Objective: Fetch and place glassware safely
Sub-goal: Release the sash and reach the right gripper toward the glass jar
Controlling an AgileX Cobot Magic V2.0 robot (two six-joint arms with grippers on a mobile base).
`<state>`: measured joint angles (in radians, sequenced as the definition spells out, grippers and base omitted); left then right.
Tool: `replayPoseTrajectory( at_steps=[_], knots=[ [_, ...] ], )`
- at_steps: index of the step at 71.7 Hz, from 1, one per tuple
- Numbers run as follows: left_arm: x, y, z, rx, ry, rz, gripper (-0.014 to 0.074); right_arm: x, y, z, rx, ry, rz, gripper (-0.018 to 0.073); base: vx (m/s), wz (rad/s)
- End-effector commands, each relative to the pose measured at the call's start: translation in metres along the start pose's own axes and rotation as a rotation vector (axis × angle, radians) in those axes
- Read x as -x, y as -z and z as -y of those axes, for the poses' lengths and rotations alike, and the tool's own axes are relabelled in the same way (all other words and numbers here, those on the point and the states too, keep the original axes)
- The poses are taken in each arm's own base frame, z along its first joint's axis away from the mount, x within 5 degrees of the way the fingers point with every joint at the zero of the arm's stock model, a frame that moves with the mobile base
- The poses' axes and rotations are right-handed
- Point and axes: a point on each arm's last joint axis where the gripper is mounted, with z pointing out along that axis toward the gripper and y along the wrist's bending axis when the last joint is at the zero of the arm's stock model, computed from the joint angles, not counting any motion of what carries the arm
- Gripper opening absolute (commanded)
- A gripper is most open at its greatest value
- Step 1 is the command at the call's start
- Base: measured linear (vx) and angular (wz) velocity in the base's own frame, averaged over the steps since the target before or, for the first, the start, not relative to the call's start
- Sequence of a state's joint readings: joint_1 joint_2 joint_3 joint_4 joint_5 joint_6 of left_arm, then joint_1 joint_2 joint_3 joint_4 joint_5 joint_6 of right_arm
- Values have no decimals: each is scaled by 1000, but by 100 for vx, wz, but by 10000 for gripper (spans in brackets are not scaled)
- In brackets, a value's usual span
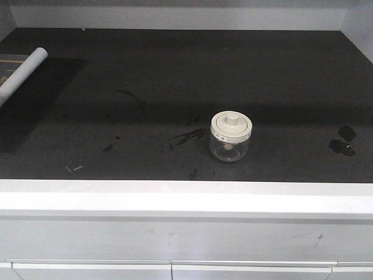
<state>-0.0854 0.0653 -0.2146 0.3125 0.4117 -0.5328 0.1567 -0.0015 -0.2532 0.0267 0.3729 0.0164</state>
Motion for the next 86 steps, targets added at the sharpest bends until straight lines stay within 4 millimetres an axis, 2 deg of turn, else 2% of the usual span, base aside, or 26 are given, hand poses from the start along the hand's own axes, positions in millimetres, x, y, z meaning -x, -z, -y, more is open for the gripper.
replayPoseTrajectory(
  at_steps=[1, 16, 24, 32, 46, 54, 66, 75, 86],
  knots=[
    [13, 2, 5, -39, 11, 75, -7, 16, 2, 0, 0, 1, 102, -1, 0, 0],
    [13, 2, 5, -39, 11, 74, -7, 14, 2, 0, -5, 17, 78, 4, 0, 0],
    [13, 2, 5, -39, 11, 74, -7, 14, 1, 1, -12, 38, 78, 47, 0, 0],
    [13, 2, 5, -39, 11, 74, -7, 14, 1, 1, -12, 40, 78, 158, 0, 0],
    [13, 2, 5, -39, 11, 74, -7, 15, -8, 0, -11, 57, 46, 416, 0, 0],
    [13, 2, 5, -39, 11, 74, -7, 18, -19, 0, -11, 58, 42, 506, 0, 0],
    [13, 2, 5, -39, 11, 74, -7, 27, -40, 0, -11, 59, 60, 517, 0, 0],
    [13, 2, 5, -39, 11, 74, -7, 47, -59, -3, 15, 63, 64, 517, 0, 0],
    [13, 2, 5, -39, 11, 74, -7, 73, -97, -20, 128, 95, 96, 517, 0, 0]
  ],
)
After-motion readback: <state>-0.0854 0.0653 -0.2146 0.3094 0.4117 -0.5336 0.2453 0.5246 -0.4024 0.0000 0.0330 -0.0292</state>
